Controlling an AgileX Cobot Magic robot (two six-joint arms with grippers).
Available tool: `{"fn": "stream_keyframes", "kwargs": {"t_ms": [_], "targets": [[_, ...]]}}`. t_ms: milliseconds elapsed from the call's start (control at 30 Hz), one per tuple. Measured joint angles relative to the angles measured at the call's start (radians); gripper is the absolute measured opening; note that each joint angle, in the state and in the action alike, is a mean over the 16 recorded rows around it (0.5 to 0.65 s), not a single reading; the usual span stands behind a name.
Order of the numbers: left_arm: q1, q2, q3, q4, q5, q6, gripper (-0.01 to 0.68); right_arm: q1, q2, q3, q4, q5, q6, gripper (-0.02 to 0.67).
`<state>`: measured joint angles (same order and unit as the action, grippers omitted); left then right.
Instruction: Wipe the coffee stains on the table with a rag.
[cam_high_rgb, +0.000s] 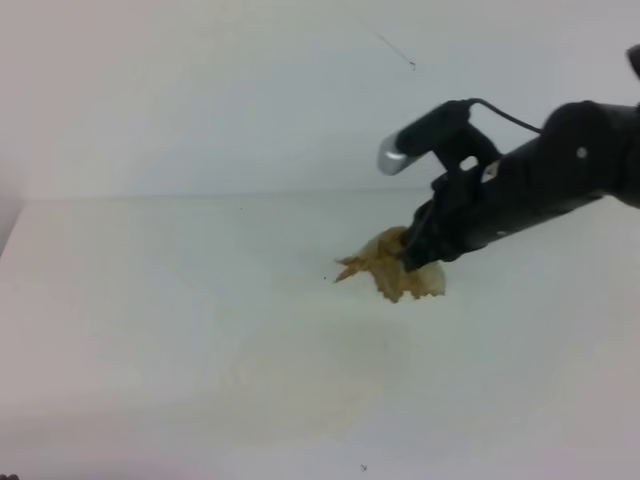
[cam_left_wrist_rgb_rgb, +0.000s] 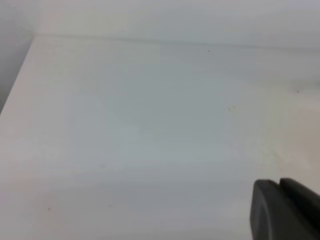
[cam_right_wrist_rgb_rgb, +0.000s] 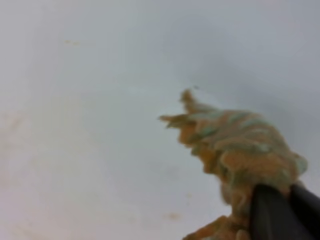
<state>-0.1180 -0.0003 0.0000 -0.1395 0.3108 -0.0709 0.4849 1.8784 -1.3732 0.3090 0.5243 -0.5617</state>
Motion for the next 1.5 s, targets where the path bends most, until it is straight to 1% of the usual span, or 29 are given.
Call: {"fn": "stream_keyframes", "kwargs": {"t_ms": [267, 400, 533, 733, 800, 867, 967, 1033, 1167, 1333, 1500], "targets": [[0.000, 0.000, 0.000, 0.000, 0.000, 0.000, -0.002, -0.056, -0.163, 0.269, 0.038, -0.158, 0.029, 0.016], [0.000, 0.000, 0.000, 0.000, 0.000, 0.000, -0.002, -0.069, -0.193, 0.354, 0.056, -0.206, 0.032, 0.039], [0.000, 0.000, 0.000, 0.000, 0.000, 0.000, -0.002, -0.072, -0.211, 0.385, 0.069, -0.213, 0.028, 0.109], [0.000, 0.000, 0.000, 0.000, 0.000, 0.000, -0.002, -0.072, -0.276, 0.358, 0.079, -0.150, 0.019, 0.238], [0.000, 0.000, 0.000, 0.000, 0.000, 0.000, -0.002, -0.072, -0.319, 0.342, 0.077, -0.111, 0.017, 0.267], [0.000, 0.000, 0.000, 0.000, 0.000, 0.000, -0.002, -0.072, -0.374, 0.327, 0.071, -0.068, 0.017, 0.276], [0.000, 0.000, 0.000, 0.000, 0.000, 0.000, -0.002, -0.072, -0.483, 0.309, 0.036, -0.007, 0.043, 0.258], [0.000, 0.000, 0.000, 0.000, 0.000, 0.000, -0.002, -0.072, -0.571, 0.301, -0.015, 0.030, 0.084, 0.219], [0.000, 0.000, 0.000, 0.000, 0.000, 0.000, -0.002, -0.072, -0.785, 0.311, -0.165, 0.094, 0.208, 0.132], [0.000, 0.000, 0.000, 0.000, 0.000, 0.000, -0.002, -0.073, -1.070, 0.391, -0.377, 0.139, 0.380, 0.034], [0.000, 0.000, 0.000, 0.000, 0.000, 0.000, -0.002, -0.073, -1.294, 0.508, -0.561, 0.154, 0.519, 0.008]]}}
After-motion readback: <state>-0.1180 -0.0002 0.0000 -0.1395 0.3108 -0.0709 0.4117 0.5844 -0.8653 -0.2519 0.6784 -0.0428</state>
